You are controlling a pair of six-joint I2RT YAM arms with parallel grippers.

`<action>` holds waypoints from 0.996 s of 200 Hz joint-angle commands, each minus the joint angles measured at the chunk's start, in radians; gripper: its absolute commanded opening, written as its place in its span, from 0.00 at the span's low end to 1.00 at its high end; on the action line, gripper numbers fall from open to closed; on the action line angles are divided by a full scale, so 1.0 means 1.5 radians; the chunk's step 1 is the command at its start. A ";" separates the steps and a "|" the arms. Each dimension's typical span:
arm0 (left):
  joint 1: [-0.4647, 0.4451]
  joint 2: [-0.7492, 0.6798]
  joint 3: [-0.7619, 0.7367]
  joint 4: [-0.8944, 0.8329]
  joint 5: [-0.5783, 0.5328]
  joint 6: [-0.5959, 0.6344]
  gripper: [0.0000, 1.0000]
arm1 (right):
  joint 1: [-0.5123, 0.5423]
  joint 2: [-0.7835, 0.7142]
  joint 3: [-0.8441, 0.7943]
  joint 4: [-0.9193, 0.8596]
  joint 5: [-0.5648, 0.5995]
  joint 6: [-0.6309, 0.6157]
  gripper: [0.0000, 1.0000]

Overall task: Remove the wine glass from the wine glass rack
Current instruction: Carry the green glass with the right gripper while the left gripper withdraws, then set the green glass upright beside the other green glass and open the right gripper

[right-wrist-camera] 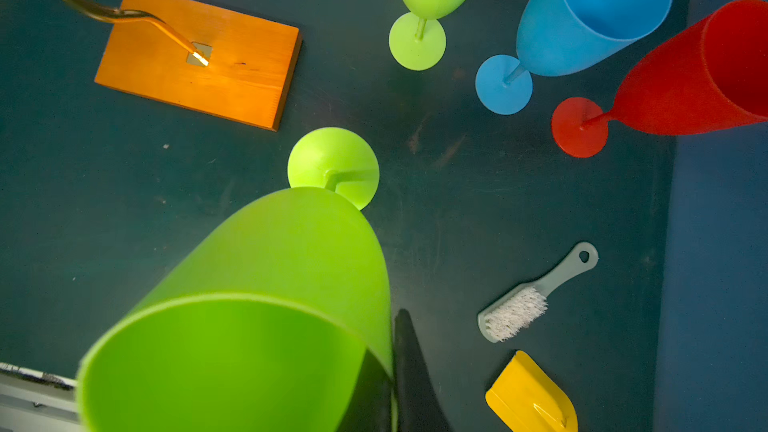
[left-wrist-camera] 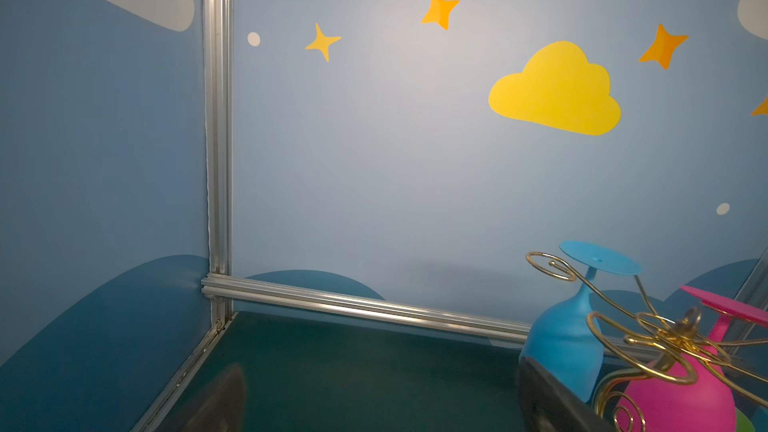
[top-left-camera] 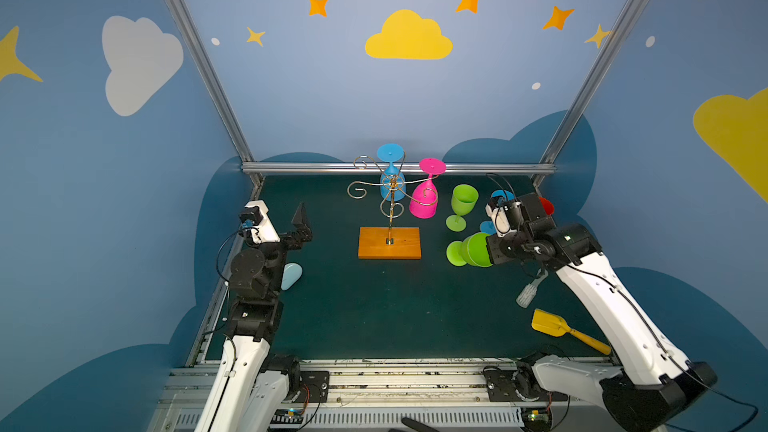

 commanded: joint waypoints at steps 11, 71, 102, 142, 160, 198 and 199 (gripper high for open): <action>0.008 -0.009 -0.008 0.006 0.011 -0.005 0.99 | -0.033 0.063 0.004 0.068 -0.025 -0.014 0.00; 0.008 -0.009 -0.014 0.008 0.017 -0.006 0.99 | -0.064 0.178 0.050 0.093 -0.047 -0.016 0.00; 0.013 -0.009 -0.012 0.005 0.019 -0.006 0.99 | -0.066 0.246 0.114 0.044 -0.019 -0.021 0.00; 0.016 -0.012 -0.013 0.004 0.012 -0.007 0.99 | -0.070 0.358 0.228 -0.070 -0.002 -0.005 0.00; 0.017 -0.010 -0.012 0.005 0.015 -0.007 0.99 | -0.069 0.405 0.273 -0.115 -0.008 0.017 0.00; 0.019 -0.009 -0.011 0.001 0.014 -0.005 0.99 | -0.070 0.414 0.269 -0.091 -0.038 0.018 0.00; 0.019 -0.010 -0.011 0.001 0.014 -0.005 0.99 | -0.070 0.414 0.269 -0.090 -0.038 0.017 0.01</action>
